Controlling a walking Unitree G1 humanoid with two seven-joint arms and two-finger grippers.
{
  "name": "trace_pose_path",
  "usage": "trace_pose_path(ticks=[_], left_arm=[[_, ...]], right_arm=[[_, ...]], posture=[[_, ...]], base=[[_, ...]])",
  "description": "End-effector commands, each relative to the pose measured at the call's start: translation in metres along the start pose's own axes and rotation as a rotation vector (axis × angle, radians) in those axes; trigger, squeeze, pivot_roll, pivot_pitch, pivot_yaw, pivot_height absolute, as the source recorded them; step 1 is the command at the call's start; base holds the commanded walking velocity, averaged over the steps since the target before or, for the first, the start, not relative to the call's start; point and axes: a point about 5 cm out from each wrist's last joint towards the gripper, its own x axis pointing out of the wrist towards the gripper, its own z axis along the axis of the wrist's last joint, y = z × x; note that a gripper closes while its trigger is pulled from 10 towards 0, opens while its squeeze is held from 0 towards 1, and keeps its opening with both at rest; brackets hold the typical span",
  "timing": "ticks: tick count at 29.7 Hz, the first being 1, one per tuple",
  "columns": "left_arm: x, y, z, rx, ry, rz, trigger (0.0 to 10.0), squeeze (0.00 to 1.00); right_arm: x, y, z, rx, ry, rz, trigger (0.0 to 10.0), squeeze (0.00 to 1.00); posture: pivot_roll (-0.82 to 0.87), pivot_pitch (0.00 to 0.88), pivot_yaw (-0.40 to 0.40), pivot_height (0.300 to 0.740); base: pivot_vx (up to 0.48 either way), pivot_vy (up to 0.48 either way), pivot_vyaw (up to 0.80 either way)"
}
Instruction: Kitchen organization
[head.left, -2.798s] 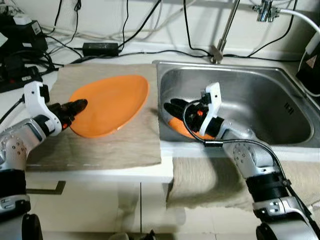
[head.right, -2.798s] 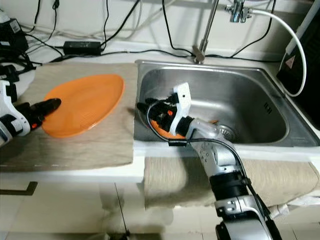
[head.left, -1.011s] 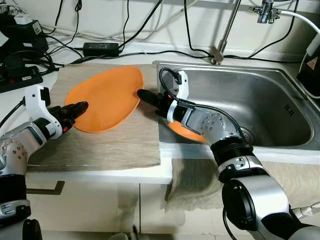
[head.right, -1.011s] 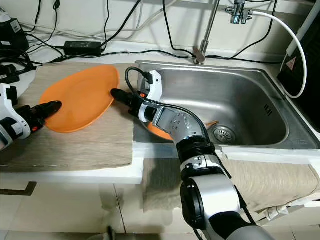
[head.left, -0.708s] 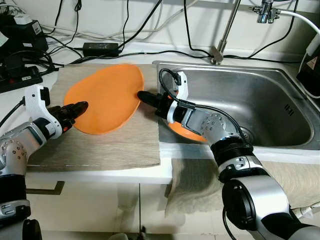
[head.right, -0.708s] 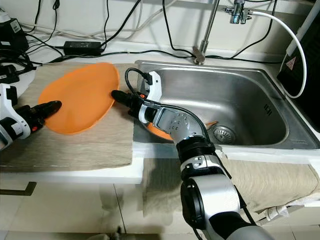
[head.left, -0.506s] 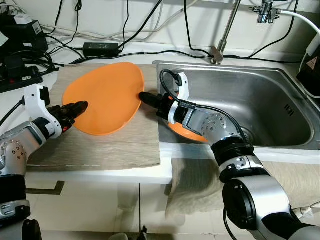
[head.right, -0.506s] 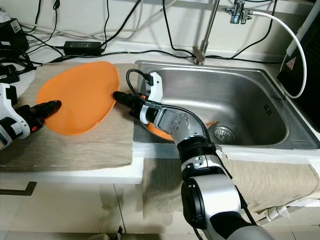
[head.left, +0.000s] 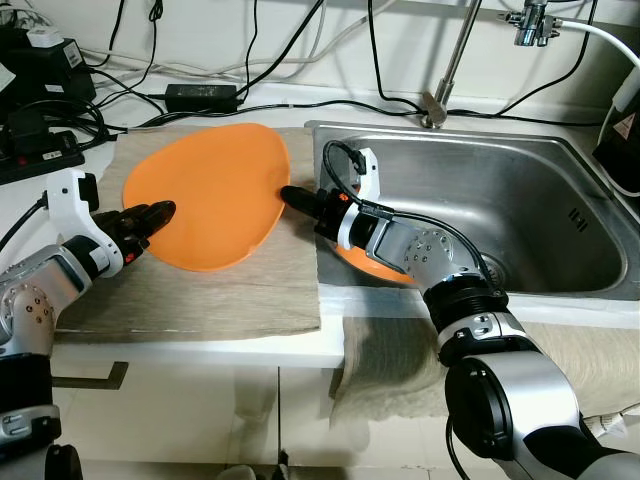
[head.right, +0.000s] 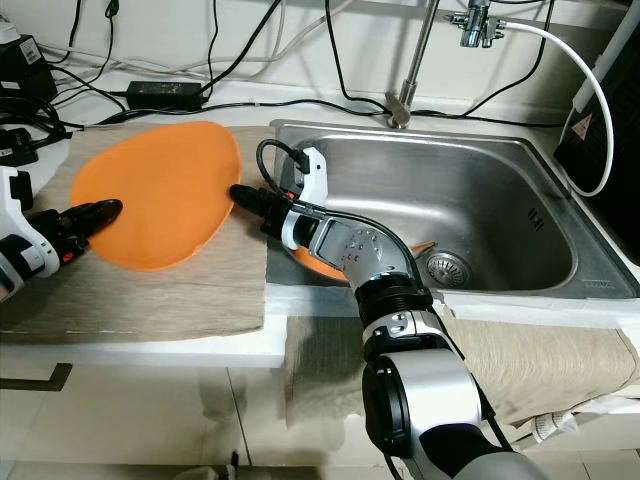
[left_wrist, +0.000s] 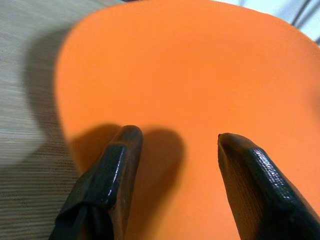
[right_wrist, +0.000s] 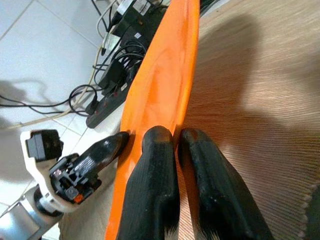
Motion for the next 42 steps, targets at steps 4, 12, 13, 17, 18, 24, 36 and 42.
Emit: trace_pose_path(ticks=[4,12,13,17,18,24,36,42], left_arm=[[0.006,-0.021,0.004,0.041,0.003,-0.114,10.0,0.00],[0.005,-0.028,0.025,0.028,-0.106,-0.153,10.0,0.00],[0.003,-0.029,0.031,0.023,-0.138,-0.167,10.0,0.00],[-0.004,-0.039,0.050,0.068,-0.207,-0.216,10.0,0.00],[-0.006,-0.044,0.054,0.108,-0.206,-0.236,10.0,0.00],[-0.009,-0.060,0.053,0.216,-0.161,-0.307,10.0,0.00],[0.004,-0.079,0.034,0.254,-0.072,-0.364,10.0,0.00],[0.011,-0.086,0.024,0.252,-0.038,-0.388,10.0,0.00]], right_arm=[[0.001,0.000,-0.003,0.041,-0.013,0.005,0.0,0.00],[-0.005,-0.002,0.005,0.070,-0.061,0.012,0.0,0.00],[-0.007,-0.002,0.009,0.076,-0.076,0.022,0.0,0.00],[-0.018,0.001,0.025,0.104,-0.139,0.064,0.0,0.00],[-0.024,0.002,0.031,0.106,-0.160,0.078,0.0,0.00],[-0.045,0.005,0.051,0.084,-0.219,0.101,0.0,0.00],[-0.118,0.013,0.105,-0.010,-0.420,0.038,0.0,0.00],[-0.129,0.003,0.094,0.000,-0.419,-0.042,0.0,0.00]], posture=[[-0.04,0.000,-0.063,0.740],[-0.04,0.000,-0.060,0.740],[-0.04,0.000,-0.060,0.740],[-0.03,0.000,-0.062,0.740],[-0.03,0.000,-0.062,0.740],[-0.03,0.000,-0.055,0.740],[-0.05,0.000,-0.042,0.740],[-0.08,0.000,-0.009,0.740]], base=[[0.000,0.000,0.00],[0.000,0.000,0.00],[0.000,0.000,0.00],[0.000,0.000,0.00],[0.000,0.000,0.00],[0.000,0.000,0.00],[0.000,0.000,0.00],[0.000,0.000,0.00]])
